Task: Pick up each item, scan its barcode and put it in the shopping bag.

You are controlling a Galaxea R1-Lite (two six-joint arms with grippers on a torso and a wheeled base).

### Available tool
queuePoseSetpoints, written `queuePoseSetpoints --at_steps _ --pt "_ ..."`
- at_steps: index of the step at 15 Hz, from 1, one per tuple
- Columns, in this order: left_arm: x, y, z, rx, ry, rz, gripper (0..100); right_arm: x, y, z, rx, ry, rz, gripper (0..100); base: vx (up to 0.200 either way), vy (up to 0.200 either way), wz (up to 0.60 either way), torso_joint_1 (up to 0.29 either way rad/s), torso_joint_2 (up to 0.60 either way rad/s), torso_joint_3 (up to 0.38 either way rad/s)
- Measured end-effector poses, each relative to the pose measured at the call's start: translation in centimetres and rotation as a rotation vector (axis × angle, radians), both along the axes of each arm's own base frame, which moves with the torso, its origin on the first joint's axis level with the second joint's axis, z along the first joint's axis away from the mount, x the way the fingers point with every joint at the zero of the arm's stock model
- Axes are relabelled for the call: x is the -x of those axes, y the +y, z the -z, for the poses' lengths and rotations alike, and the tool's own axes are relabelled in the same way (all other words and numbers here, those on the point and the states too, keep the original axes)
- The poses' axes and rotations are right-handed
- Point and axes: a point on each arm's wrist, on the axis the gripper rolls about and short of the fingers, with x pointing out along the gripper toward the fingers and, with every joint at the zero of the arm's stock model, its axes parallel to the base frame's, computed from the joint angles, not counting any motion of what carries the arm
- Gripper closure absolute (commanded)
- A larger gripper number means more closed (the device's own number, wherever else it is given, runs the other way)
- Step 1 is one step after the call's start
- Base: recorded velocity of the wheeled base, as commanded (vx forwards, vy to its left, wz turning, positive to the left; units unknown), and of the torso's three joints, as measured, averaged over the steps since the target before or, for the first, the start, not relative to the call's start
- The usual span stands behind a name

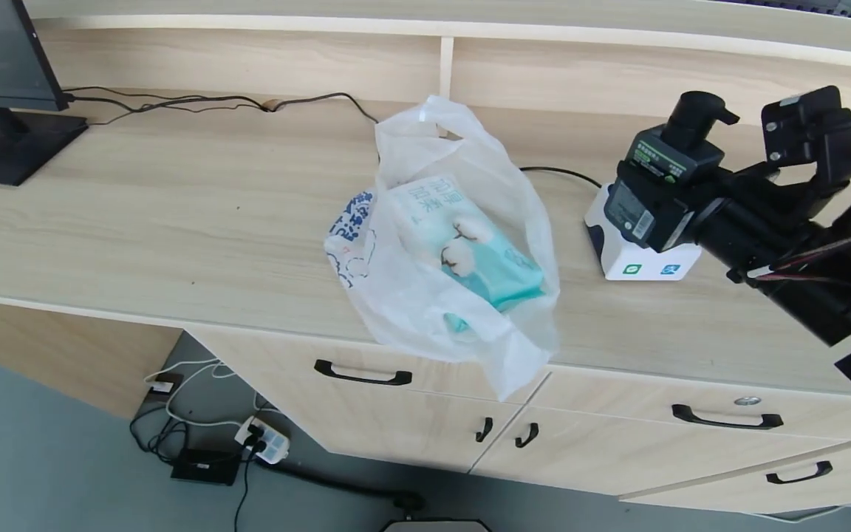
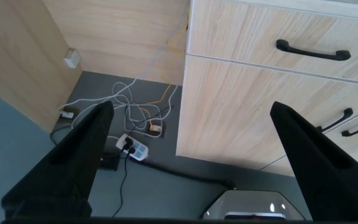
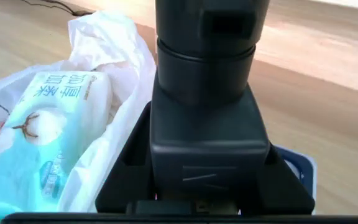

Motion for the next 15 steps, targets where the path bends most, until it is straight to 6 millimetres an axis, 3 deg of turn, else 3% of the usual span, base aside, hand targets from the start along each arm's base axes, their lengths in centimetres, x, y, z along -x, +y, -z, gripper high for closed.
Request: queuePoseSetpoints --at_steps 4,9,15 --pt "0.0 0.0 0.0 0.000 0.000 0.001 0 -2.3 -1.6 -2.0 0.309 -0.238 -0.003 100 0.000 0.000 0.00 0.000 0.00 0.000" --pt "0.0 0.0 0.0 -0.003 -0.002 0.001 0 -3.2 -3.0 -1.2 0.593 -0.386 0.062 100 0.000 0.000 0.00 0.000 0.00 0.000" --pt "0.0 0.0 -0.1 0.005 -0.006 0.001 0 -5.1 -5.0 0.4 0.706 -0.429 0.052 100 0.000 0.000 0.00 0.000 0.00 0.000"
